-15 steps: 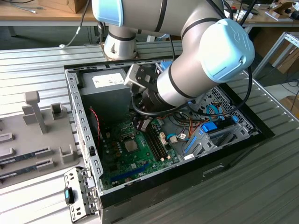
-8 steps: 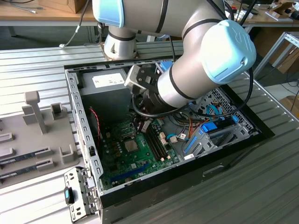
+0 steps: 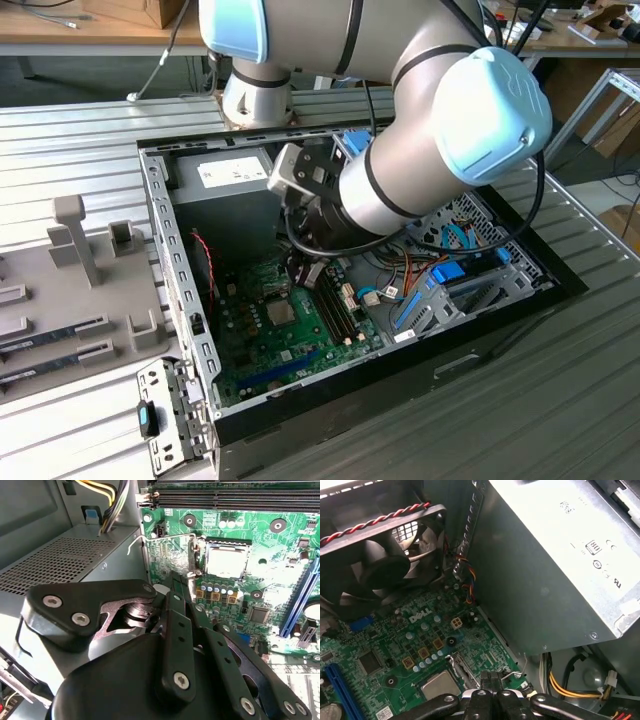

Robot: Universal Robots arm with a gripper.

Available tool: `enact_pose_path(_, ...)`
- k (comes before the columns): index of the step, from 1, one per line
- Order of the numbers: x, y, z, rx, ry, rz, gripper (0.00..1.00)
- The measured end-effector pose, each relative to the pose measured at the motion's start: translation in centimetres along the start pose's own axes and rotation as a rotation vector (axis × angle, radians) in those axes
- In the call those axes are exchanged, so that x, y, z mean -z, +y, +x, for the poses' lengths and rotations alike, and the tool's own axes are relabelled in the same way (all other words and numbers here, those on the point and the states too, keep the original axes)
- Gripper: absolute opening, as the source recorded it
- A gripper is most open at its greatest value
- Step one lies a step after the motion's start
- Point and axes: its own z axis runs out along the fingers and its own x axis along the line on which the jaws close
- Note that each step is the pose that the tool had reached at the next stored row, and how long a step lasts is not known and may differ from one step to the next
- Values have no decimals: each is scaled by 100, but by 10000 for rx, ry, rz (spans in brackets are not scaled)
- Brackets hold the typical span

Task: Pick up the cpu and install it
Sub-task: 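Close the cpu cover, then install the first cpu locking lever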

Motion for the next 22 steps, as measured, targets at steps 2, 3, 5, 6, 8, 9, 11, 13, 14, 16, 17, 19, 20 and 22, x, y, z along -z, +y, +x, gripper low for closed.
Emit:
enact_pose_path(2, -1, -5, 7, 8, 2, -2, 11)
enact_pose_path(3, -1, -6, 8, 9, 3, -3, 11)
enact_pose_path(5, -2, -7, 9, 10, 4, -3, 11)
enact_pose_path(6, -1, -7, 9, 9, 5, -2, 11)
enact_pose_path(8, -2, -7, 9, 10, 5, -3, 11)
enact_pose_path(9, -2, -8, 10, -6, -2, 1, 11)
enact_pose_path(11, 2, -17, 24, -199, -75, 42, 11)
enact_pose_path(13, 8, -61, -2, -247, -92, 50, 11)
enact_pose_path(14, 13, -92, -23, -250, -89, 44, 11)
enact_pose_path(16, 22, -178, -80, -262, -75, 20, 11)
enact_pose_path(17, 26, -207, -104, -266, -66, 11, 11)
enact_pose_path(19, 11, -215, -167, -267, -63, 9, 11)
enact_pose_path(20, -1, -205, -198, -269, -62, 13, 11)
enact_pose_path(22, -34, -163, -280, -273, -38, 29, 11)
